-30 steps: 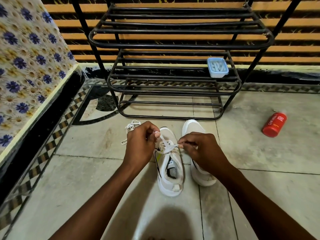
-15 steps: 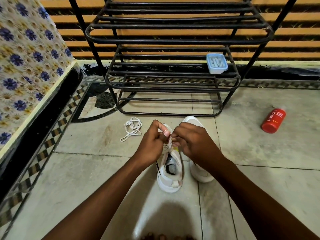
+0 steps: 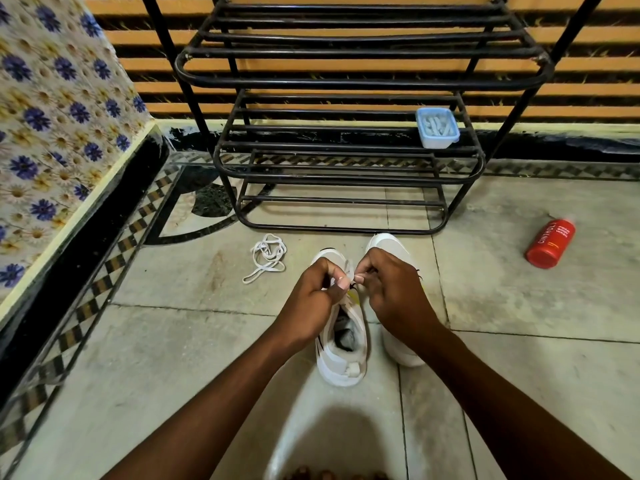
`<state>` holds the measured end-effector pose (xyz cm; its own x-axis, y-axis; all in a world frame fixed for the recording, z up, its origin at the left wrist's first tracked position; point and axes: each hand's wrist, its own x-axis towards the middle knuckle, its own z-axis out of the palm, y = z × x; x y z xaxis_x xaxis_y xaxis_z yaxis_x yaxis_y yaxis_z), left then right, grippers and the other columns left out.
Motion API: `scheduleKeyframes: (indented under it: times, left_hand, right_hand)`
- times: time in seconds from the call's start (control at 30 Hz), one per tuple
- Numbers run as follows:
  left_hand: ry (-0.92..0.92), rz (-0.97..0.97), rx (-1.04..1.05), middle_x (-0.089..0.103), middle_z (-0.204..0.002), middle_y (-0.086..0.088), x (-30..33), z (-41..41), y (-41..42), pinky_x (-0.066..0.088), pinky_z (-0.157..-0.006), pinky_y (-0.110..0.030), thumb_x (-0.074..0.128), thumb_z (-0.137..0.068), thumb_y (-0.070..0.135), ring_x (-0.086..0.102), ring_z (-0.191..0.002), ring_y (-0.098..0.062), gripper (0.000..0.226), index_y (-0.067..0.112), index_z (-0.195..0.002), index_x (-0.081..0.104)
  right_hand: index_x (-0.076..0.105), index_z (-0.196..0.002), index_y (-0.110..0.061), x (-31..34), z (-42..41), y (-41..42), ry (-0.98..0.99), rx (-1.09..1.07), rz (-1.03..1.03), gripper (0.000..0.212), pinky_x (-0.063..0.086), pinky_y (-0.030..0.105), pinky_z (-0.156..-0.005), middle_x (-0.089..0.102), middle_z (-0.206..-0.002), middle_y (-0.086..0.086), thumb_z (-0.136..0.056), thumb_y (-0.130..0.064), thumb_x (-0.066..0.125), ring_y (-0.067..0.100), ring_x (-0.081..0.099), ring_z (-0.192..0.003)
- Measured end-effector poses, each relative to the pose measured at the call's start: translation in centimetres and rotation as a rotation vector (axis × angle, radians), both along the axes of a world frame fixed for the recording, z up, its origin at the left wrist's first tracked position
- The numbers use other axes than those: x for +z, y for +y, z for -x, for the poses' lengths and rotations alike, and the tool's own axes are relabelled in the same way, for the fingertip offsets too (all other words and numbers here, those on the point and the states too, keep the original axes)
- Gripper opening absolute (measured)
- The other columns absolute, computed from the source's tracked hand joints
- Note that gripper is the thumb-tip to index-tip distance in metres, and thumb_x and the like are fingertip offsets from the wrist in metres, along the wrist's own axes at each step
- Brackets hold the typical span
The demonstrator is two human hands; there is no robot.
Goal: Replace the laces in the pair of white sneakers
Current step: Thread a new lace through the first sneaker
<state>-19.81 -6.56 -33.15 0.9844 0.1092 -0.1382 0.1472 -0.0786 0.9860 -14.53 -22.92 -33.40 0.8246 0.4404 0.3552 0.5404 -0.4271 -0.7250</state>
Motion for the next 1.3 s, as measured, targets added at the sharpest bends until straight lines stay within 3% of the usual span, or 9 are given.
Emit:
scheduleKeyframes:
  times: [0.07,0.17,0.33,0.53,0.63,0.73,0.83,1.03,1.3]
  left_hand:
    - [-0.032,0.023,0.034,0.068,-0.082,-0.002,-0.1,0.1,0.0,0.050,-0.077,-0.031,0.071,-0.086,0.012,0.064,-0.080,-0.014,0.007,0.016,-0.082,0.066]
    - [-0.074,-0.050,0.080,0.074,-0.083,-0.013,-0.3,0.3,0.3,0.057,-0.075,-0.042,0.081,-0.084,0.005,0.069,-0.076,-0.030,0.013,0.016,-0.078,0.074]
    - [-0.114,-0.114,0.112,0.079,-0.084,-0.002,-0.7,0.3,0.7,0.058,-0.076,-0.031,0.084,-0.079,-0.004,0.076,-0.080,-0.017,0.016,0.011,-0.077,0.079]
    - [-0.114,-0.149,0.165,0.079,-0.081,-0.003,-1.4,0.1,0.8,0.062,-0.079,-0.054,0.088,-0.074,0.013,0.077,-0.079,-0.027,0.011,0.014,-0.075,0.078]
    - [-0.091,-0.160,0.203,0.076,-0.077,-0.009,-1.9,-0.1,1.0,0.060,-0.074,-0.060,0.088,-0.066,0.033,0.075,-0.077,-0.036,0.028,0.010,-0.075,0.074]
    - [-0.102,-0.099,0.223,0.074,-0.083,-0.021,-1.7,-0.1,0.8,0.060,-0.079,-0.062,0.090,-0.065,0.025,0.073,-0.083,-0.043,0.039,0.000,-0.080,0.064]
    - [-0.114,-0.044,0.224,0.074,-0.086,-0.018,-1.1,0.0,0.5,0.059,-0.080,-0.050,0.090,-0.073,0.006,0.073,-0.085,-0.039,0.034,0.003,-0.089,0.060]
    - [-0.123,0.011,0.176,0.077,-0.095,-0.017,-0.8,0.3,0.8,0.052,-0.066,-0.020,0.054,-0.096,-0.014,0.075,-0.087,-0.024,0.022,0.004,-0.100,0.066]
    - [-0.106,0.058,0.204,0.079,-0.097,-0.008,-0.8,0.5,0.8,0.053,-0.062,-0.019,0.067,-0.085,-0.018,0.076,-0.093,-0.020,0.025,0.000,-0.103,0.068]
  right_hand:
    - [0.060,-0.085,-0.010,0.1,-0.1,0.1,0.016,-0.006,-0.022,0.020,0.040,0.012,-0.068,0.061,-0.078,-0.006,-0.084,0.010,0.056,0.005,0.057,-0.076]
    - [0.062,-0.083,-0.010,0.3,-0.1,0.0,0.006,-0.023,-0.034,0.017,0.039,0.008,-0.066,0.063,-0.075,-0.010,-0.082,0.006,0.059,0.001,0.058,-0.072]
    - [0.068,-0.100,-0.016,0.3,-0.1,0.0,0.003,0.048,-0.001,0.026,0.048,0.022,-0.069,0.064,-0.081,-0.008,-0.088,0.005,0.058,0.011,0.063,-0.076]
    - [0.079,-0.105,-0.017,0.1,-0.9,-0.6,-0.011,0.133,0.012,0.032,0.048,0.022,-0.073,0.070,-0.090,-0.001,-0.086,0.001,0.060,0.009,0.065,-0.083]
    - [0.080,-0.101,-0.015,0.0,-1.0,-0.7,-0.004,0.128,-0.028,0.022,0.053,0.029,-0.071,0.072,-0.087,-0.002,-0.086,-0.006,0.066,0.010,0.067,-0.080]
    - [0.080,-0.096,-0.012,-0.2,-1.2,-0.5,-0.066,0.100,-0.010,0.015,0.054,0.034,-0.071,0.074,-0.087,-0.001,-0.085,-0.004,0.073,0.011,0.068,-0.079]
    - [0.079,-0.095,-0.013,-0.4,-1.2,-0.4,-0.150,0.065,0.050,0.010,0.054,0.033,-0.069,0.072,-0.087,-0.001,-0.085,-0.012,0.078,0.012,0.066,-0.076]
    - [0.077,-0.091,-0.014,-0.4,-0.4,-0.1,-0.225,-0.015,0.145,0.012,0.050,0.030,-0.058,0.065,-0.080,0.001,-0.083,-0.021,0.072,0.015,0.058,-0.063]
    - [0.074,-0.089,-0.007,-1.1,0.6,1.0,-0.317,-0.074,0.118,0.015,0.040,0.024,-0.064,0.065,-0.081,0.008,-0.079,0.000,0.081,0.017,0.056,-0.070]
